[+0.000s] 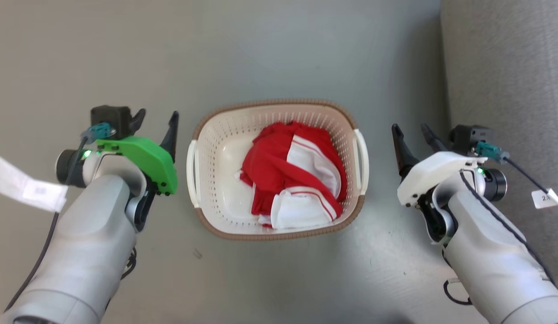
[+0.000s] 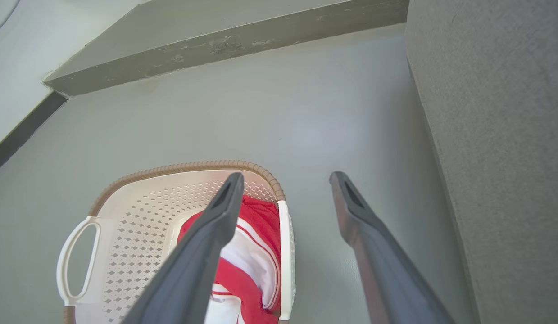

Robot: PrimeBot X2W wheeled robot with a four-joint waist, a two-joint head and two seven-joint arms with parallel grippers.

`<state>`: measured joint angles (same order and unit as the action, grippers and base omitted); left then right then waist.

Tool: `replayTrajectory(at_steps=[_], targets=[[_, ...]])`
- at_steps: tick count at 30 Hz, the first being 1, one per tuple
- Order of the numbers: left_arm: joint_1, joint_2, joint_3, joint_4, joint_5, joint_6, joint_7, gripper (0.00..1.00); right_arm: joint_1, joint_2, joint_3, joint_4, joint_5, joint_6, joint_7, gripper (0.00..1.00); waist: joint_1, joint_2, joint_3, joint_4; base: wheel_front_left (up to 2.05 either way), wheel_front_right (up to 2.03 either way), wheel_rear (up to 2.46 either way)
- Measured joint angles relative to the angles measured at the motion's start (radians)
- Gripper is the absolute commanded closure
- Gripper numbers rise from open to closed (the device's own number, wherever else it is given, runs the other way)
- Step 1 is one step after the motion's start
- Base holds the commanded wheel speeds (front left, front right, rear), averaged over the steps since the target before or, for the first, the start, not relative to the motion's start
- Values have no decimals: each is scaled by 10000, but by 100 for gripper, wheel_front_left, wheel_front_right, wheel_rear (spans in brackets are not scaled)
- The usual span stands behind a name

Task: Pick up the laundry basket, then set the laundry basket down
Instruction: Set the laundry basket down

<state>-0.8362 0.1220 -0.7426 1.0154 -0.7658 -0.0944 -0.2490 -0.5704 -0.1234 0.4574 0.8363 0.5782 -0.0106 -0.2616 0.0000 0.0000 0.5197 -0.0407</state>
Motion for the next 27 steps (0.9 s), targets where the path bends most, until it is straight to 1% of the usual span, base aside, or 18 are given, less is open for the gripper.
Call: replayTrajectory(at_steps=[4,10,12,15,18,24,27], targets=[[437,226,384,-587,178,261,0,0,296,6,-157,-378,-270,-92,27,0,0,0,-463,-77,0,0,0],[1057,334,961,-1570,527,648,-2,0,656,4,-420,-1068,-558,-105,27,0,0,0,-1110,-193,0,0,0],[1318,370,1114,-1877,596,736,-25,0,816,4,-523,-1250,-646,-190,29,0,0,0,-1318,-229,0,0,0],[1692,412,1325,-2359,832,986,-27,0,1104,-6,-642,-1536,-878,-261,27,0,0,0,-1622,-273,0,0,0],[2083,470,1540,-2897,1139,1166,-27,0,1339,-17,-750,-1810,-1005,-267,29,0,0,0,-1916,-302,0,0,0],[2814,543,1927,-3973,1664,1478,-27,0,1770,-56,-1001,-2391,-1287,-351,29,0,0,0,-2482,-322,0,0,0],[3157,543,2042,-4470,1774,1542,-29,0,2025,-73,-1160,-2688,-1446,-368,29,0,0,0,-2744,-313,0,0,0]])
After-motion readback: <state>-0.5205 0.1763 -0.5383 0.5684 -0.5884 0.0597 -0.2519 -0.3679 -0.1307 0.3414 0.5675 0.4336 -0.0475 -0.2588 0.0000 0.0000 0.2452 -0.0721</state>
